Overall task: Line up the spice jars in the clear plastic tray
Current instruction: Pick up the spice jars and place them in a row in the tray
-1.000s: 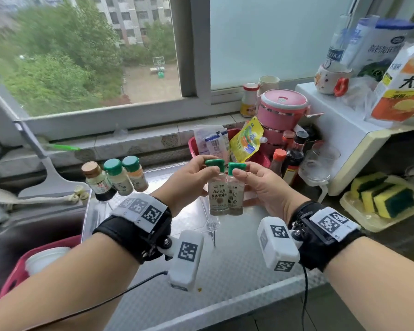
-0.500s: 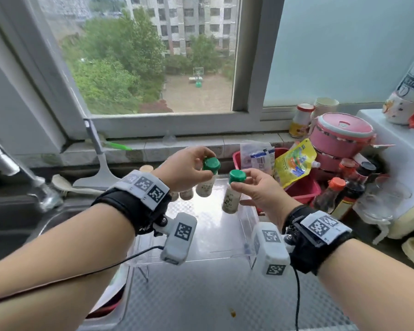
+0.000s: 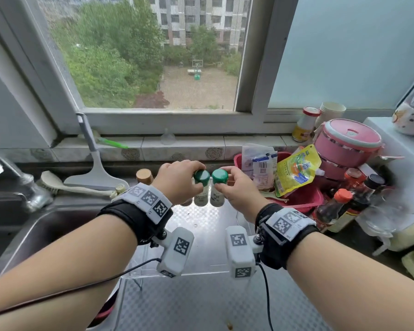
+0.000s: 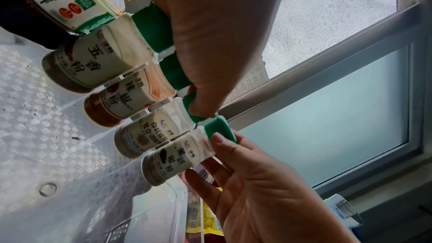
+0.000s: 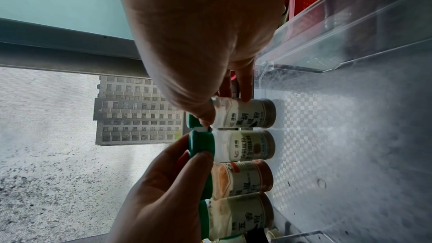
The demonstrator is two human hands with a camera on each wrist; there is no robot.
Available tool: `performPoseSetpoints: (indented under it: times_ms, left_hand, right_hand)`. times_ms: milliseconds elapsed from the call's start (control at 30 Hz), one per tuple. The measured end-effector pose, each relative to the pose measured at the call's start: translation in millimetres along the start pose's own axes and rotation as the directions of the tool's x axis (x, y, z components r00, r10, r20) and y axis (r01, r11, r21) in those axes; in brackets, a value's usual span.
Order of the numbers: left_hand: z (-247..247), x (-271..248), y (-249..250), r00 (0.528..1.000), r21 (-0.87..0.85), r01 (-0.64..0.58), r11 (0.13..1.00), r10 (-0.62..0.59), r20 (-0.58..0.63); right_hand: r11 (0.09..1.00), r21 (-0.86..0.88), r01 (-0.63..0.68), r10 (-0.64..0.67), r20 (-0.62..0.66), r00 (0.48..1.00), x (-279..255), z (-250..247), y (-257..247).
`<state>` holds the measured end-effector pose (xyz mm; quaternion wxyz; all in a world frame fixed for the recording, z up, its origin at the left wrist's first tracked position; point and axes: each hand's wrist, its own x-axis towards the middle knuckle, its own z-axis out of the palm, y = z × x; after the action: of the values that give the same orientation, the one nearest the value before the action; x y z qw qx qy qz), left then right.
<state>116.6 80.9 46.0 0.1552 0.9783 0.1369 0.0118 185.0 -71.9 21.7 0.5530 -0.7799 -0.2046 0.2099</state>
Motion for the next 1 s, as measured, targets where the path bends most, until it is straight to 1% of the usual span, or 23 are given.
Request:
performPoseSetpoints:
  times_ms: [200, 400, 467, 533, 567, 633, 700, 733, 767, 800, 833, 867, 900, 933, 1000]
  left_hand:
    - [3.5, 2.2, -2.5, 1.0, 0.019, -0.004, 1.0, 0.004, -0.018]
    - [6.5, -3.4, -3.3, 0.998, 0.004, -0.011, 1.0, 0.011, -0.059]
    - [5.0, -6.3, -3.4, 0.995, -0.023, -0.021, 1.0, 0.019, -0.099]
    - [-0.1, -11.7, -3.2, 0.981, -0.112, -0.033, 0.993, 0.011, -0.192]
    - [-4.1, -15.6, -2.9, 0.966, -0.166, -0.04, 0.985, -0.004, -0.257]
    - [-12.6, -24.9, -4.2, 0.915, -0.265, -0.039, 0.963, -0.072, -0.396]
    - [-19.2, -36.3, -9.7, 0.843, -0.365, 0.005, 0.931, -0.2, -0.499]
    - [-19.3, -41.1, -15.1, 0.808, -0.427, 0.053, 0.903, -0.29, -0.513]
    - [-18.6, -46.8, -21.0, 0.776, -0.497, 0.117, 0.86, -0.392, -0.495]
    - [-14.5, -52.0, -28.5, 0.746, -0.57, 0.187, 0.8, -0.493, -0.448]
    - [-8.9, -57.9, -35.9, 0.72, -0.635, 0.252, 0.73, -0.58, -0.381]
    - [-0.9, -65.2, -42.6, 0.7, -0.678, 0.316, 0.664, -0.646, -0.306]
    - [7.5, -73.7, -47.4, 0.688, -0.69, 0.379, 0.616, -0.686, -0.234]
    - [17.1, -82.0, -51.2, 0.682, -0.682, 0.439, 0.586, -0.711, -0.171]
    - [34.4, -96.5, -53.6, 0.672, -0.65, 0.532, 0.543, -0.737, -0.066]
  right_hand:
    - [0.999, -0.041, -0.002, 0.001, -0.031, 1.0, 7.8, 5.2, 0.1]
    - [0.998, -0.064, -0.014, 0.013, -0.001, 1.0, 1.7, 5.0, 2.5]
    - [0.998, -0.049, -0.033, 0.033, 0.006, 0.999, -1.3, 4.7, 2.5]
    - [0.998, -0.014, -0.053, 0.053, 0.031, 0.998, -4.7, 3.9, 1.7]
    - [0.998, -0.003, -0.058, 0.058, 0.041, 0.997, -6.1, 3.0, 1.5]
    - [0.998, -0.007, -0.065, 0.065, 0.03, 0.997, -8.9, -0.3, 1.8]
    - [0.997, 0.002, -0.077, 0.077, -0.031, 0.997, -14.8, -2.5, 4.5]
    - [0.996, 0.011, -0.093, 0.094, -0.094, 0.991, -18.1, -3.1, 6.5]
    - [0.992, 0.002, -0.124, 0.122, -0.181, 0.976, -21.9, -2.8, 9.5]
    - [0.983, -0.032, -0.182, 0.166, -0.278, 0.946, -26.5, -3.1, 12.0]
    - [0.964, -0.069, -0.256, 0.215, -0.363, 0.907, -31.0, -3.7, 15.9]
    - [0.942, -0.079, -0.327, 0.266, -0.42, 0.868, -36.8, -4.0, 19.1]
    - [0.925, -0.053, -0.376, 0.315, -0.445, 0.838, -41.7, -4.2, 23.7]
    - [0.914, -0.012, -0.406, 0.358, -0.447, 0.82, -46.1, -3.7, 28.0]
    - [0.894, 0.057, -0.444, 0.427, -0.411, 0.806, -54.7, -0.7, 34.8]
